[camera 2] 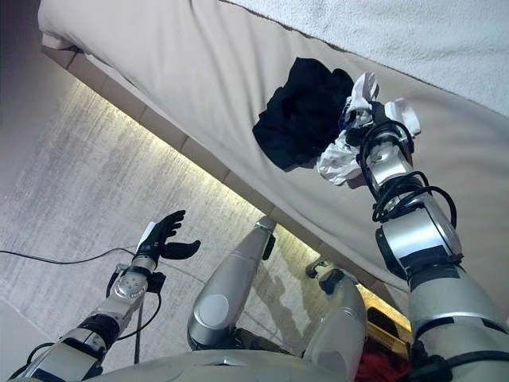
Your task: Pick up the clothes from the bed and place them into the basket
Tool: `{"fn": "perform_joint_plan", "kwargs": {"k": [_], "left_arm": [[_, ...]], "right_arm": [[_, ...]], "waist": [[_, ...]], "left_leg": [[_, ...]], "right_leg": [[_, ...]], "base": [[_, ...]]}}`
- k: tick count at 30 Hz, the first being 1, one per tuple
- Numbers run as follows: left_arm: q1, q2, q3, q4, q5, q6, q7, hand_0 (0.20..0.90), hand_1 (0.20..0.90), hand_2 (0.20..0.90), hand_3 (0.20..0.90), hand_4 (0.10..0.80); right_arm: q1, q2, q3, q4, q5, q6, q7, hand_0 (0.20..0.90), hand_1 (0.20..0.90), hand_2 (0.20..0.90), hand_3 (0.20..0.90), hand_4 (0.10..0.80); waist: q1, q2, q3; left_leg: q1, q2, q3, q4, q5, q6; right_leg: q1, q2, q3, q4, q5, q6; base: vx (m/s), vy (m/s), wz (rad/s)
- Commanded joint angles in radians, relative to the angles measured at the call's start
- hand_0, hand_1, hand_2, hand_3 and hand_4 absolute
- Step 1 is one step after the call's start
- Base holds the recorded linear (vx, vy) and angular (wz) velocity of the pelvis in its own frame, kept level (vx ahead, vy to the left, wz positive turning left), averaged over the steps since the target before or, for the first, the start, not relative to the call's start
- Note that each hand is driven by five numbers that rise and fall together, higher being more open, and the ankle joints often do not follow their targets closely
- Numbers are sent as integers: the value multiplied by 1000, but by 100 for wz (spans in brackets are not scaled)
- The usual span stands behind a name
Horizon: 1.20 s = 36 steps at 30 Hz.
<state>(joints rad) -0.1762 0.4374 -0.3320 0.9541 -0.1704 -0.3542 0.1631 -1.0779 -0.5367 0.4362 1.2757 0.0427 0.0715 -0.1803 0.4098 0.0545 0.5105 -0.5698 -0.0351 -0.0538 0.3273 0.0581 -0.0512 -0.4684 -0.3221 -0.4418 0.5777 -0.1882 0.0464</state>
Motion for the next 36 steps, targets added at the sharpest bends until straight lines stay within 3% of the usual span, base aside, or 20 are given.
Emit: {"fn": "perform_joint_plan", "kwargs": {"k": [1,14,18,19,24,31,36], "left_arm": [[80,35,-22,-52,-34,-42,13,900,900,900,900,800],[111,39,-57,-74,6,-60,72,900,900,900,900,800],[131,25,-50,-43,34,-65,76,900,900,900,900,800],[134,18,-49,-34,39,-67,79,900,900,900,900,800],[148,-21,-31,17,85,-54,83,900,900,900,900,800],[163,-56,-25,51,100,-36,75,900,900,900,900,800],[136,-58,-61,72,73,-45,63,900,900,900,900,800]], "right_arm": [[68,-34,23,20,45,35,-7,300,300,300,200,100],[119,-118,-130,49,206,-12,-202,300,300,300,200,100],[153,-140,-183,29,311,-67,-170,300,300,300,200,100],[167,-144,-206,20,363,-83,-157,300,300,300,200,100],[274,-124,-313,-36,479,-138,-86,300,300,300,200,100],[352,-123,-368,-56,417,-93,-150,300,300,300,200,100],[292,-163,-302,1,258,-24,-182,300,300,300,200,100]], "waist": [[2,44,-47],[-17,-21,-112],[-36,-43,-155],[-41,-44,-164],[-79,-65,-233],[-107,-51,-285],[-95,-21,-263]], "left_leg": [[-66,2,41,121,-70,34],[125,49,65,-64,-37,-15],[210,64,91,-151,-26,-27],[220,66,105,-173,3,-20],[316,72,132,-257,8,-24],[400,78,138,-289,3,-25],[378,75,110,-285,14,-30]], "right_leg": [[2,5,15,7,53,24],[297,110,-24,-329,116,51],[371,144,-8,-415,126,58],[382,147,-20,-439,150,52],[449,166,4,-503,157,53],[497,174,16,-523,159,42],[470,177,2,-505,151,28]], "base": [[-1,-24,4],[26,-92,-7],[34,-29,-9],[-29,30,-10],[52,18,-15],[108,22,-5],[-2,-2,-2]]}}
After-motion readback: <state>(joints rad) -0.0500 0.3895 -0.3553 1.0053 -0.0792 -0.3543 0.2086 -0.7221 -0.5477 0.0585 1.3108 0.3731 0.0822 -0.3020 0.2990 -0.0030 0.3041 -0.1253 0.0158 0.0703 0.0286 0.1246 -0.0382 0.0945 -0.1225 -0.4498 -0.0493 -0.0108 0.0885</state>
